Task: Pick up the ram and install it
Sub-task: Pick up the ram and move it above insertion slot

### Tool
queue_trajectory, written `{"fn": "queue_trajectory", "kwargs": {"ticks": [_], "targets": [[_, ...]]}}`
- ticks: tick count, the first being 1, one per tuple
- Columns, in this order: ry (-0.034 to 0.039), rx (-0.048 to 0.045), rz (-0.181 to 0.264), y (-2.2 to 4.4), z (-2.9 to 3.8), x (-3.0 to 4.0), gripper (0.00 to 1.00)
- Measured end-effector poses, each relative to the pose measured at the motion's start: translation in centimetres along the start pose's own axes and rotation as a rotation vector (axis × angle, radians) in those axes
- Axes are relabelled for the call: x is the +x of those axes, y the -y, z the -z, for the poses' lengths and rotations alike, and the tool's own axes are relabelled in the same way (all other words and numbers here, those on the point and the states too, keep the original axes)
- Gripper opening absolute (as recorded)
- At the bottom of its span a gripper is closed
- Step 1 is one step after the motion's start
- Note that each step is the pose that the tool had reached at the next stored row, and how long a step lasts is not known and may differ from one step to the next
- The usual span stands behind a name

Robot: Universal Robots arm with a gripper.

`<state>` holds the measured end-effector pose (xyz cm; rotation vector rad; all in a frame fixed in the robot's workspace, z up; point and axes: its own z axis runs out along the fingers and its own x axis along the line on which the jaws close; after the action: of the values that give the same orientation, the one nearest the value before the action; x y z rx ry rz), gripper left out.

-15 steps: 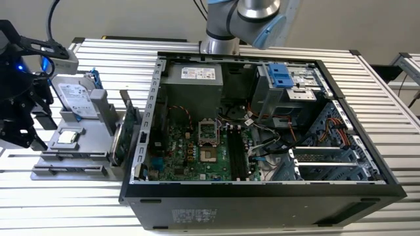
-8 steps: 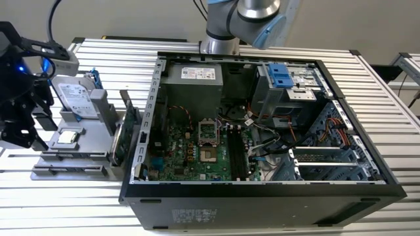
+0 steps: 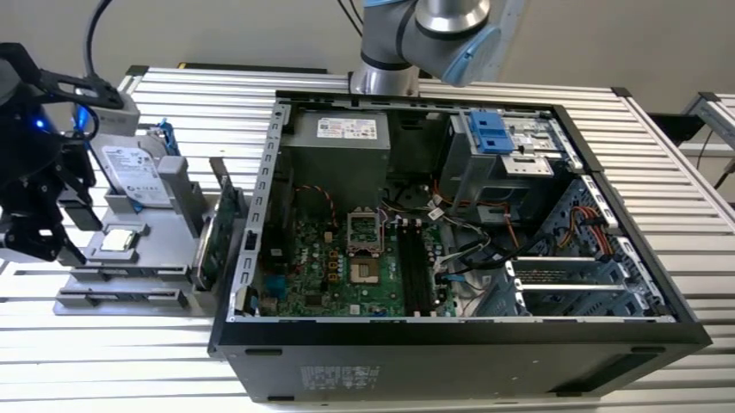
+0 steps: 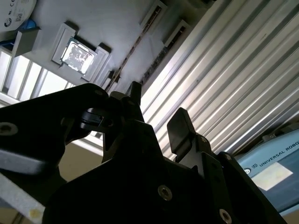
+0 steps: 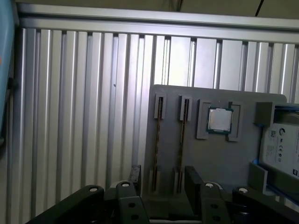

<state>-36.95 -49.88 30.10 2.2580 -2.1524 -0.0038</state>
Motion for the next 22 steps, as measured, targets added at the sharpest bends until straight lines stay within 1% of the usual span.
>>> {"fn": "queue_trajectory", "kwargs": {"ticks": [22], "targets": [[0.0,0.0001,0.0,0.01,-0.55,-0.01,1.0]]}}
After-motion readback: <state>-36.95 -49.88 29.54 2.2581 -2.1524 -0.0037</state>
